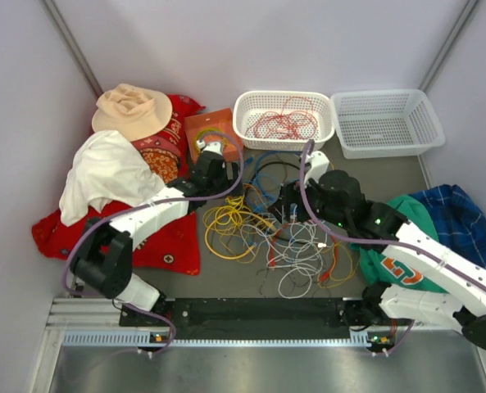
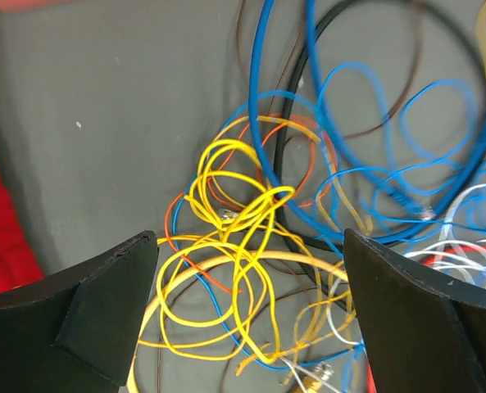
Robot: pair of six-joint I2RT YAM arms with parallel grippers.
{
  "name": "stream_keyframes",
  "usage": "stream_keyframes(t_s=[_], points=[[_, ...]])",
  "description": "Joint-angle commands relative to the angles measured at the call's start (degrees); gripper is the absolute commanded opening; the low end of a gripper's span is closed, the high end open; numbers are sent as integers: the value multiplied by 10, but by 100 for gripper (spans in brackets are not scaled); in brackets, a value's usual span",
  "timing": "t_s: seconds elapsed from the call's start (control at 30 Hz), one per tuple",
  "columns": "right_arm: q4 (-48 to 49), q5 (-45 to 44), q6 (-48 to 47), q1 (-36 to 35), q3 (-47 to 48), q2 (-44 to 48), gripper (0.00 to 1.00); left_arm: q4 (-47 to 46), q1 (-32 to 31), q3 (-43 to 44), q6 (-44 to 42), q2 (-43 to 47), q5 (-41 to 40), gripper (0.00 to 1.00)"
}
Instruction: Untangle the cables
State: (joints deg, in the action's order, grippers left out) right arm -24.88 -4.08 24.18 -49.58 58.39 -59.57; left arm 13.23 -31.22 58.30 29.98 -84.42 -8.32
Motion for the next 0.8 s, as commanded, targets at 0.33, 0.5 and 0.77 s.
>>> stream_keyframes(t_s=[0.33, 0.5, 0.77], points=[[-38, -54, 25, 5, -40, 106, 81, -38, 19, 31, 1, -136, 63, 50], [-28, -48, 31, 5, -44, 107, 81, -32, 15, 30, 13, -45, 52, 0], [-12, -32, 25, 5, -35, 115, 80, 22, -10, 145, -1, 128, 61, 0]])
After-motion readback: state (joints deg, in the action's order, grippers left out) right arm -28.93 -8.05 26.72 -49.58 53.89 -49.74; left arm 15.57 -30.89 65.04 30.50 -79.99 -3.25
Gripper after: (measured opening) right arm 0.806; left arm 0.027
